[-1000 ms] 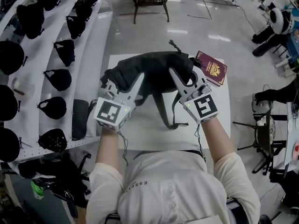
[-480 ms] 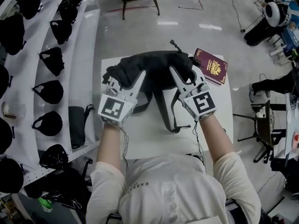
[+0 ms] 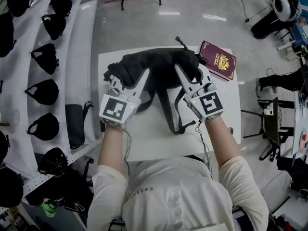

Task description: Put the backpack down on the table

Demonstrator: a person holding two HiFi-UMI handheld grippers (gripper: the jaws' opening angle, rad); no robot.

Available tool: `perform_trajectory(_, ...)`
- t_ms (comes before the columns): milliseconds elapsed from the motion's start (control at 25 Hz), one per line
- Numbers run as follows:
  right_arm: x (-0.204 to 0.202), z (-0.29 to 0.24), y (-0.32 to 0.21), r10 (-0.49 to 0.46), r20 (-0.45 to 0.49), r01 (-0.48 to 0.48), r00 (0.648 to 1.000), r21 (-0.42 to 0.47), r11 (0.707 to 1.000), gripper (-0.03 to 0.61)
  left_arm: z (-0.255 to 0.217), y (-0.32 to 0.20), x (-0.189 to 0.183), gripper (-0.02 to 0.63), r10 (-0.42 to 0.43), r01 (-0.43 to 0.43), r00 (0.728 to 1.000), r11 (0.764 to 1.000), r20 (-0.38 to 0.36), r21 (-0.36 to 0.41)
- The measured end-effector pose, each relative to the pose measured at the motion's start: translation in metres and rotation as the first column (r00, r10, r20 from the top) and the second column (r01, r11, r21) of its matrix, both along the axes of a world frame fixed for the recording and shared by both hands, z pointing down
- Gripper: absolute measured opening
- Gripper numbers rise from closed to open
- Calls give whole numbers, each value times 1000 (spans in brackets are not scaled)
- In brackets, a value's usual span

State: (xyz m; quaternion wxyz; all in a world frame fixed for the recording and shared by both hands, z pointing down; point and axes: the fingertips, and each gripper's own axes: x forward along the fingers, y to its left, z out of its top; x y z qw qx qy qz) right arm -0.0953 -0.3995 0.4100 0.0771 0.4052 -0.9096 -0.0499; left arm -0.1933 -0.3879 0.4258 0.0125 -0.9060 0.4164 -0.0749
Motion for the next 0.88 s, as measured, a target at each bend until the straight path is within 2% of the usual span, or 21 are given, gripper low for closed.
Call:
perform_trajectory(280,4,15,26,-25,21,26,999,-20,999,86,18,27,4,74,-6,4,999,999,-41,-41)
perform_trajectory(440,10,27,43,-22,39,24,999,-68,997,86,27,44,7,74,-10,5,998,996,-62,-84)
perform_trajectory(680,9,44,70,-34,91,43,995,-106,993,86,46,71,3,86,-64,47,994,980,-86,-195)
perform_trajectory(880,11,55,94,-43,125,63,991,-157,986,86,56,96,2,94,-100,73,989,969,-105,-236)
